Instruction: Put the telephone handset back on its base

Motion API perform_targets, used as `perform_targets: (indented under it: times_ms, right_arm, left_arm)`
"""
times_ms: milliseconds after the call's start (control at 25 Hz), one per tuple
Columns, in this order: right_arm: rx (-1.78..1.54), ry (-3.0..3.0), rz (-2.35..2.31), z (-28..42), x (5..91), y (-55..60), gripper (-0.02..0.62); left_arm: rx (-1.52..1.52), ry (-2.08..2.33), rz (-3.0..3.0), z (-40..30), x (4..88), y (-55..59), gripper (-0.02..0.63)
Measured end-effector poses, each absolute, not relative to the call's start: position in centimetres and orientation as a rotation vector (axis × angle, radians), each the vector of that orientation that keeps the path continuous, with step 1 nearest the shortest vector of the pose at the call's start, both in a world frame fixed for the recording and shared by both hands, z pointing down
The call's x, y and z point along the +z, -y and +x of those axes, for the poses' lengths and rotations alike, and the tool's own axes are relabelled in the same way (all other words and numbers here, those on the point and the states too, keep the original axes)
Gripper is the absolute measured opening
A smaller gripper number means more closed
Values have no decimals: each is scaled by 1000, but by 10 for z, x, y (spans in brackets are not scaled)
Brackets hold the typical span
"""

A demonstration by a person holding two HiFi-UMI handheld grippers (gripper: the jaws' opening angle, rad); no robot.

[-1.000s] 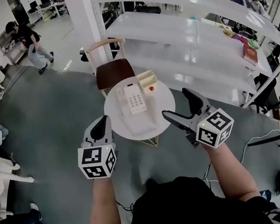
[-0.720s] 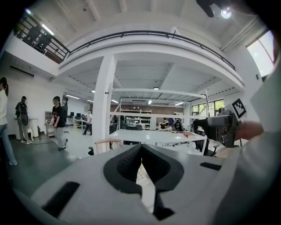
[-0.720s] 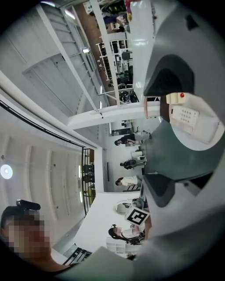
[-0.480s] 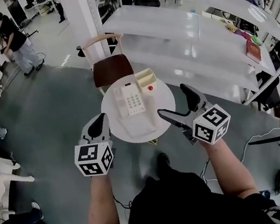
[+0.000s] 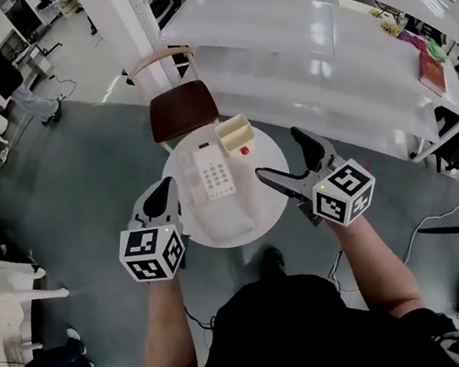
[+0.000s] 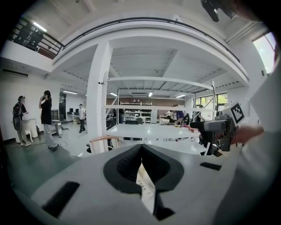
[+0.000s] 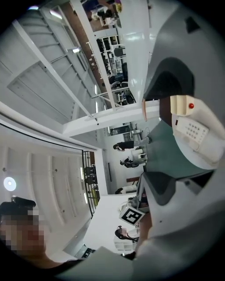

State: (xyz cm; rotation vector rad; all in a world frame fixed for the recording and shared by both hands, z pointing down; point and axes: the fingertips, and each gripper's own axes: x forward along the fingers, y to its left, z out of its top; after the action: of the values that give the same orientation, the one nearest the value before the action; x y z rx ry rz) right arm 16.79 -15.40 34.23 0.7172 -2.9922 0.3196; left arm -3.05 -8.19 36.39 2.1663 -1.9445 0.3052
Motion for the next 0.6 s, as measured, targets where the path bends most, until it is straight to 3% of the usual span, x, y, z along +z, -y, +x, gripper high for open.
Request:
perform_targets:
  times_ms: [600]
  right_arm:
    - [429,2825,680,127,407,187,525]
  left_arm:
    - [340,1815,2191,-48,400,148,11]
